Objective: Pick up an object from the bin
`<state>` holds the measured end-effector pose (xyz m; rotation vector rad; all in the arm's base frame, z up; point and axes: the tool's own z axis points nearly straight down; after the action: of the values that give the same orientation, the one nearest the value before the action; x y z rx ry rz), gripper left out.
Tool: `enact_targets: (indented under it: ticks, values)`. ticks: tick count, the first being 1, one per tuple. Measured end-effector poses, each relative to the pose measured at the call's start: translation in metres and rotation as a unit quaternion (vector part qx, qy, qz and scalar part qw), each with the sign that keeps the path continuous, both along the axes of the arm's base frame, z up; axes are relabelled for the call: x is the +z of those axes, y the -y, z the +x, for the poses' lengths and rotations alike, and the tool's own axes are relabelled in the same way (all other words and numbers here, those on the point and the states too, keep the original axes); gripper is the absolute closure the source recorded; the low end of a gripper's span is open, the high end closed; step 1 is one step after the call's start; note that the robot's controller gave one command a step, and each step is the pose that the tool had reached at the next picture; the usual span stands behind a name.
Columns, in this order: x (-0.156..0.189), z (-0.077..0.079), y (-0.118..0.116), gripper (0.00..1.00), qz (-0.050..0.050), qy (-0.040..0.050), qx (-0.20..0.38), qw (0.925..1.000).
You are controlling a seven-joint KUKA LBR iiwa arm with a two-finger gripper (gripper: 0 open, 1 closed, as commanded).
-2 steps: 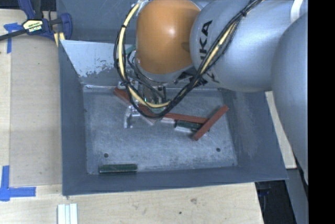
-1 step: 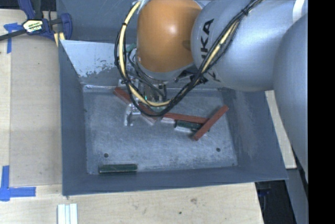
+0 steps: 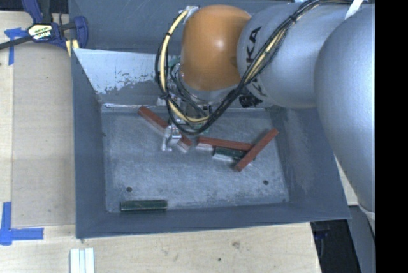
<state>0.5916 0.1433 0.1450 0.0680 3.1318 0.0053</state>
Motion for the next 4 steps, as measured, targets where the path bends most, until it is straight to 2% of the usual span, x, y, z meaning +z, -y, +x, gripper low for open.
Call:
enact_targets:
  ticks: [1,2,3,4]
  values:
    - [-0.064,0.008,0.049,1.00,0.003,0.0147,-0.064,0.9978]
    - [-0.064,0.008,0.049,1.00,0.003,0.0147,-0.065,0.9978]
    - [-0.022,-0.009,0.072,1.00,-0.001,-0.0066,-0.070,0.9975]
    - [0.019,0.009,0.114,1.00,-0.001,0.0020,-0.031,0.9995]
